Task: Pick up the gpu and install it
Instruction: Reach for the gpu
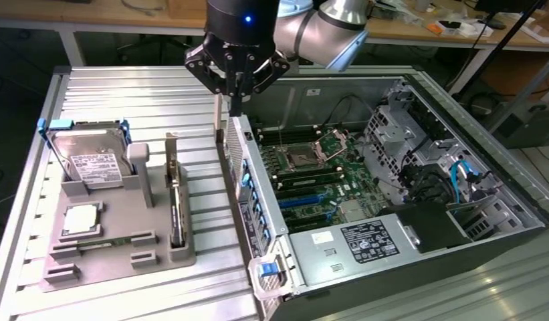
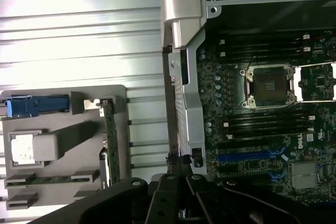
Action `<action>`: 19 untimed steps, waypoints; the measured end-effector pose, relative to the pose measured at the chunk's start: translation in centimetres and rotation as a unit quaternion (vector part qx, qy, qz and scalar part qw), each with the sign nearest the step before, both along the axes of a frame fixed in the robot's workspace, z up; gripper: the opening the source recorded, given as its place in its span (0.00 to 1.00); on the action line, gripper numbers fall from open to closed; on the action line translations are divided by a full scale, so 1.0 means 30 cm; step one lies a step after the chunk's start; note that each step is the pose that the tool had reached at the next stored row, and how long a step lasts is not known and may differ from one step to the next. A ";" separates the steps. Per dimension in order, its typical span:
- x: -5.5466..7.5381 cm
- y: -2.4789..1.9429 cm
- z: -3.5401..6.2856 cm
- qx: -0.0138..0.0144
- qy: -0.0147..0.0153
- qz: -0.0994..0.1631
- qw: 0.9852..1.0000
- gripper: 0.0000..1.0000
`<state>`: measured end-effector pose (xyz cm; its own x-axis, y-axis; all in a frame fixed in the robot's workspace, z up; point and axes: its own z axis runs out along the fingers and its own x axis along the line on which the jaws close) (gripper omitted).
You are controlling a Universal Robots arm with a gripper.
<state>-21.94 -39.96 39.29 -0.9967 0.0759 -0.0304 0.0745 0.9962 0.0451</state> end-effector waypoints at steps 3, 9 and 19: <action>-0.008 0.000 0.000 0.000 0.000 0.000 1.000 0.11; -0.018 0.000 -0.001 0.000 0.001 0.000 1.000 0.11; -0.030 0.000 -0.002 0.000 0.001 0.000 1.000 0.11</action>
<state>-22.83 -39.96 39.24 -0.9967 0.0758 -0.0277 0.0745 0.9962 0.0448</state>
